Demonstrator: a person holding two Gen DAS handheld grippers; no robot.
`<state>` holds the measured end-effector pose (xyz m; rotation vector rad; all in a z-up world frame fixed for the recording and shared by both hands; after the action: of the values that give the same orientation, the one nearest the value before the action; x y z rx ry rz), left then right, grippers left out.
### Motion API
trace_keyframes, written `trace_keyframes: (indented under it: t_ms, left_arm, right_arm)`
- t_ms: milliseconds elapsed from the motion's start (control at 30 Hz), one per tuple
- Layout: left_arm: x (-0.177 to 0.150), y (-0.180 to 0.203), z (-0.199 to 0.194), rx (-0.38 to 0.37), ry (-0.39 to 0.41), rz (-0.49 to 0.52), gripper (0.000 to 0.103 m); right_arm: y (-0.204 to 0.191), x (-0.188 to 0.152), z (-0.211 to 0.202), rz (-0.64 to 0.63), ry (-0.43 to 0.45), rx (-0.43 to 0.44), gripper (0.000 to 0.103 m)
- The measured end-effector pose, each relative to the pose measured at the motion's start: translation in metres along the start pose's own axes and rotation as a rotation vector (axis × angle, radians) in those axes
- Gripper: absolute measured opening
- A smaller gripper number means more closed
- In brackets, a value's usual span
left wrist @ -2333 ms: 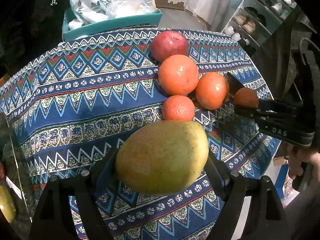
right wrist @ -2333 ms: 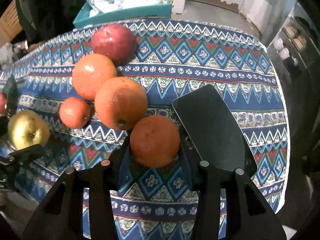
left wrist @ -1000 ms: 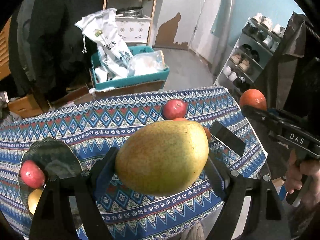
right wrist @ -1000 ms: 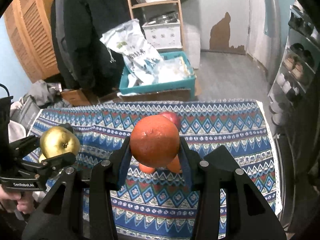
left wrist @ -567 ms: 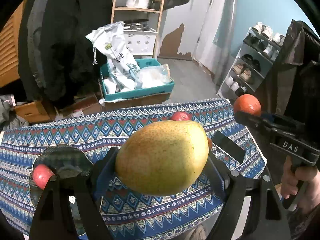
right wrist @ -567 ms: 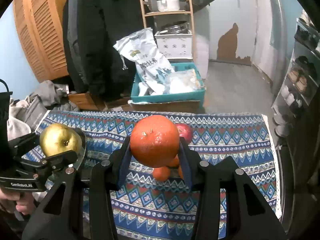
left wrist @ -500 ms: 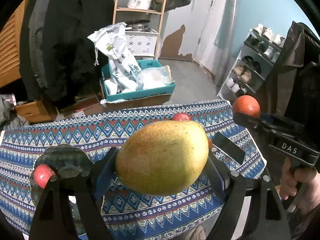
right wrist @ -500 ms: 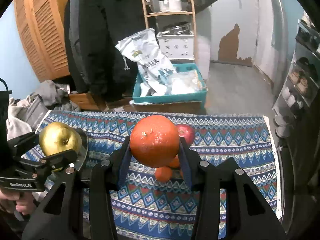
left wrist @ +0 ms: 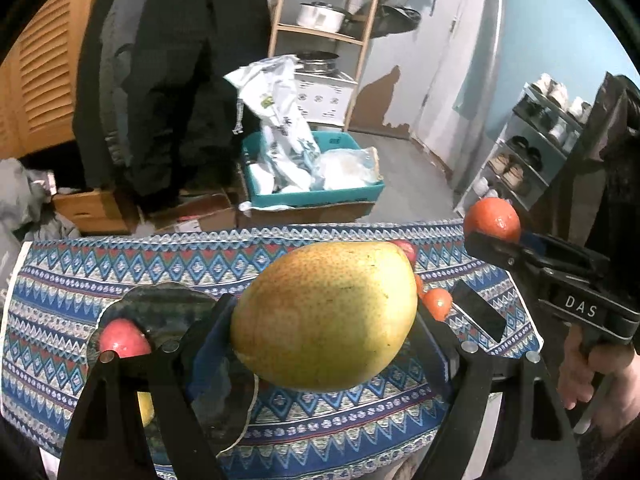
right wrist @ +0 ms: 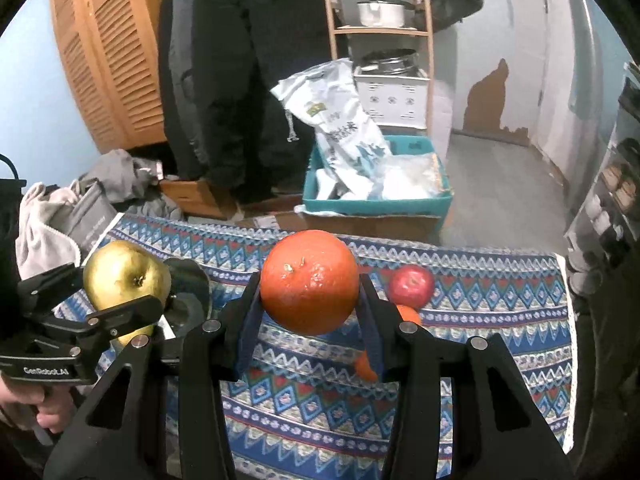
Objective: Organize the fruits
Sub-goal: 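Carry the mango with the left tool while the right tool carries the orange toward the glass bowl, then lower the mango into the bowl and open the left tool while the right tool releases the orange there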
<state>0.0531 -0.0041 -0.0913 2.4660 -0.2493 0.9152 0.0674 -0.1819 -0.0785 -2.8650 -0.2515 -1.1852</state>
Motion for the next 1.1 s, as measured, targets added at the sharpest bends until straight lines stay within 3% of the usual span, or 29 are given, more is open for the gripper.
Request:
trace_keyframes:
  t_ms: [767,1100]
  left_arm:
    - [-0.034,-0.115,-0.021,0.137,0.004,-0.165,0.084]
    - [-0.063,-0.158,-0.008,0.172,-0.054,-0.242,0.084]
  right_arm:
    - [-0.122,0.015,0.053,-0.115,-0.083,0.137,0.044]
    - [-0.172,0.009,0.085,-0.151,-0.155,0.201,0.044]
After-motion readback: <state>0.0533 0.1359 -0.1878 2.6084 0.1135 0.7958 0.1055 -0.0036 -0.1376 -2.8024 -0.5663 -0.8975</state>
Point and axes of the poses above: each gripper's, at about its wrist camera, not at the fingertips, and z roughly the way its jaws point, y to its right, x to its top, the point moved 5 cm from there along z, roughly the way its jaws point, and after that the axes turned 14 degrees about -x, right-handed, at the moved point
